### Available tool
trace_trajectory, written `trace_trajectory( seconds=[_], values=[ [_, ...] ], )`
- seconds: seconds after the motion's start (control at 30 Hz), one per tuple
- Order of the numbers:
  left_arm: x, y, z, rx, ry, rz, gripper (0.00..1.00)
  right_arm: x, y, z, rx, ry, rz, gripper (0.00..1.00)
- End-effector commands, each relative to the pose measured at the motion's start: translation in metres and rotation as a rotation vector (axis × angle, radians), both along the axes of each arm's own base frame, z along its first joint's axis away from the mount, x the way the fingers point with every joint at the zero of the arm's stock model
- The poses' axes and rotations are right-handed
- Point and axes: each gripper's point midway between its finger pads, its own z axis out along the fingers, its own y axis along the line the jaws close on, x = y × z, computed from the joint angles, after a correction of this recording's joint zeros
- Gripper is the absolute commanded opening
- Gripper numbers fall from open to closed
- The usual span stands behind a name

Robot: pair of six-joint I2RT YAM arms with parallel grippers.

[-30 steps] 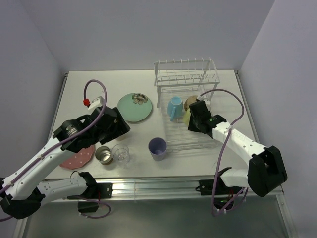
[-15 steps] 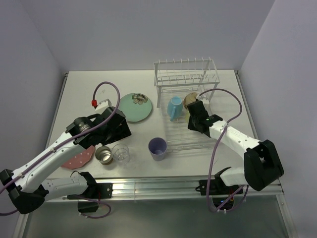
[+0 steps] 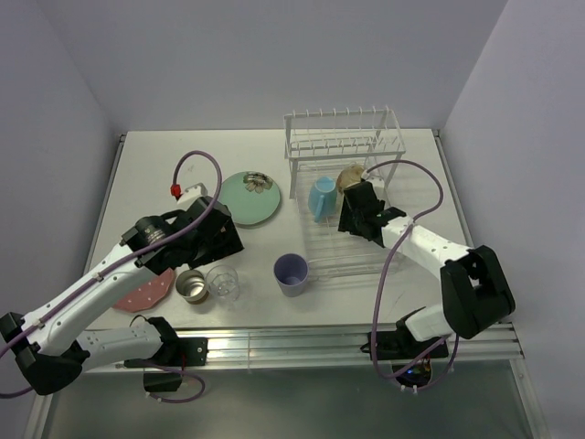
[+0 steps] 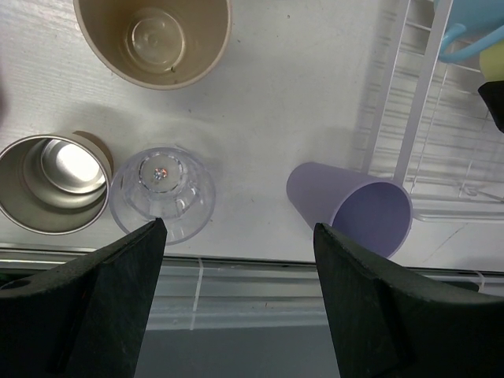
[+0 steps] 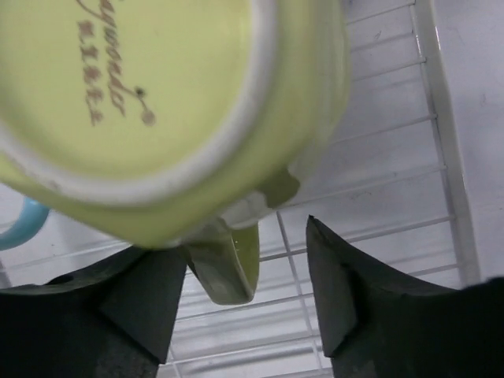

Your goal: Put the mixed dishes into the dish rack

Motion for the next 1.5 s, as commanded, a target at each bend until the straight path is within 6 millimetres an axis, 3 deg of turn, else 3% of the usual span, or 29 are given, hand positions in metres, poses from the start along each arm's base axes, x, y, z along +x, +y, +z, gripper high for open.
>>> trace_trajectory(
  seconds=[0.0, 0.17, 0.37, 0.53, 0.7, 0.97, 1.13, 1.27, 1.47],
  values=[
    [0.000, 0.000, 0.004, 0.000, -0.017, -0.026, 0.81, 0.009, 0.002, 0.017, 0.034, -0.076, -0.003, 0.71],
    [0.005, -0.005, 0.003, 0.009, -0.019, -0.041, 0.81, 0.000, 0.004, 0.029, 0.073, -0.108, 0.021, 0.78],
    [0.011, -0.005, -0.007, 0.078, -0.002, -0.053, 0.82, -0.012, 0.009, 0.065, 0.152, -0.191, 0.055, 0.80],
    [0.020, 0.020, -0.007, 0.205, -0.031, 0.024, 0.84, -0.022, 0.011, 0.099, 0.210, -0.244, 0.071, 0.80],
    [0.035, 0.037, -0.006, 0.343, -0.058, 0.004, 0.84, -0.049, 0.009, 0.135, 0.271, -0.304, 0.114, 0.80],
    [0.064, 0.023, -0.007, 0.379, -0.143, -0.134, 0.82, -0.096, -0.005, 0.170, 0.326, -0.358, 0.151, 0.79],
    [0.082, 0.022, -0.021, 0.365, -0.146, -0.178, 0.77, -0.120, -0.014, 0.196, 0.351, -0.396, 0.161, 0.79],
    [0.092, 0.020, -0.040, 0.351, -0.103, -0.215, 0.71, -0.130, -0.017, 0.206, 0.363, -0.411, 0.163, 0.79],
    [0.096, -0.001, -0.068, 0.308, -0.040, -0.306, 0.66, -0.135, -0.020, 0.211, 0.364, -0.418, 0.166, 0.79]
  ],
)
